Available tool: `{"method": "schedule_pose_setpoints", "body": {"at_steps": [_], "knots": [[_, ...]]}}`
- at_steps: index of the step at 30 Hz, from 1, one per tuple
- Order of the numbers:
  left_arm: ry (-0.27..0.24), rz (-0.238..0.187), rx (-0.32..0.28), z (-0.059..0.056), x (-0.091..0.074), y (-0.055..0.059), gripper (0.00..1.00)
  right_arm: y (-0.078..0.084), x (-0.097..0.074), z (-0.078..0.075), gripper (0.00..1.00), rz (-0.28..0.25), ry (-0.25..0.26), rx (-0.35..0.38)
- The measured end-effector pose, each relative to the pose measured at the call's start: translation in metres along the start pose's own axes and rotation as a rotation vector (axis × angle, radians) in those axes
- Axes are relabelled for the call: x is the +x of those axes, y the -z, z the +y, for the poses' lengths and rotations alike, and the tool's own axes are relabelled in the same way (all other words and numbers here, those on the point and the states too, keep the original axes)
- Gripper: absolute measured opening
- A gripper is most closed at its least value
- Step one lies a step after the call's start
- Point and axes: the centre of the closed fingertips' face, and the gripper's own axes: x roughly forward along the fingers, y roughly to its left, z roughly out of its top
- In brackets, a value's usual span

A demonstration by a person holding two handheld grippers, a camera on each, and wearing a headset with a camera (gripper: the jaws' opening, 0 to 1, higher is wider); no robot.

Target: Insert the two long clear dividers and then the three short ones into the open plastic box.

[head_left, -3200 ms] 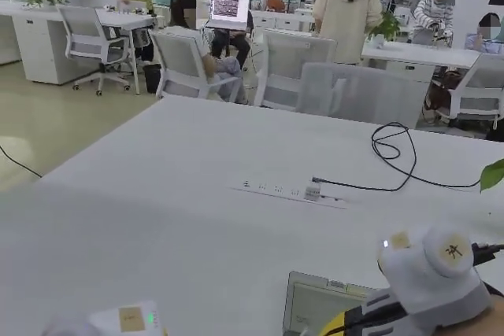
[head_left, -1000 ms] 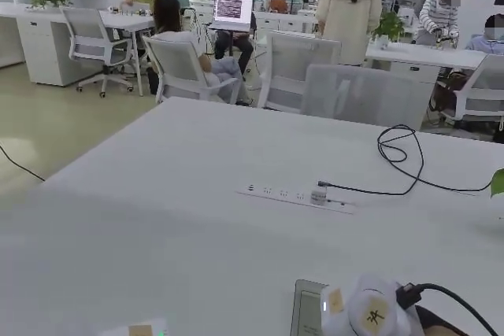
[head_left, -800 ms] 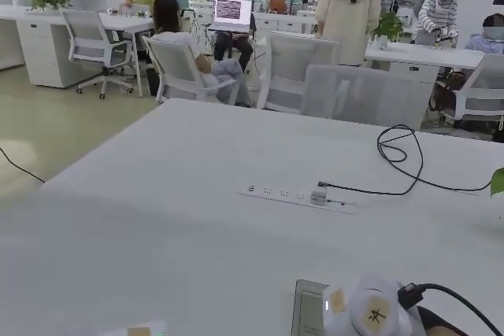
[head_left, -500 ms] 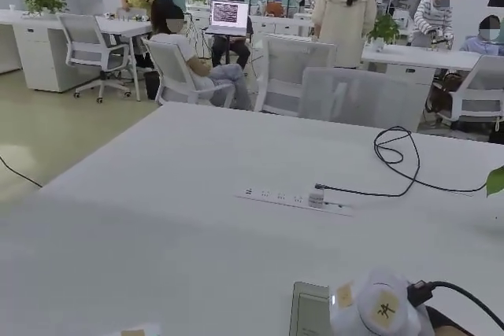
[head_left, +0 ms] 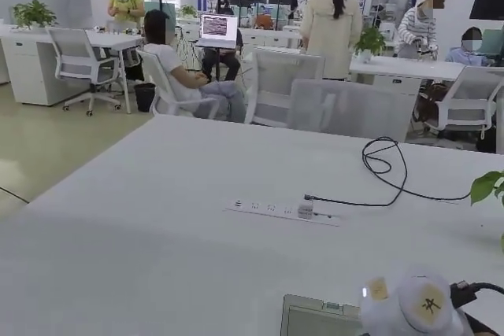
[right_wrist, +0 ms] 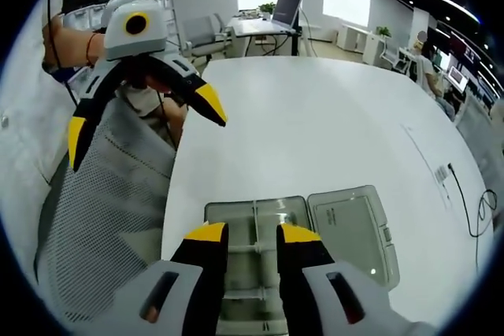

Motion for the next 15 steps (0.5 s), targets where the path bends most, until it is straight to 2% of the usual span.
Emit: {"method": "schedule_pose_setpoints", "body": {"at_steps": [7, 15], "knots": [[-0.004, -0.001, 0.004, -0.001, -0.002, -0.002, 1.0, 0.007, -0.028, 0.002, 0.33, -0.028, 0.028, 0.025], [0.005, 0.008, 0.011, -0.005, -0.001, -0.002, 1.0, 0.032, -0.059, 0.006, 0.43, -0.019, 0.05, 0.051]]}}
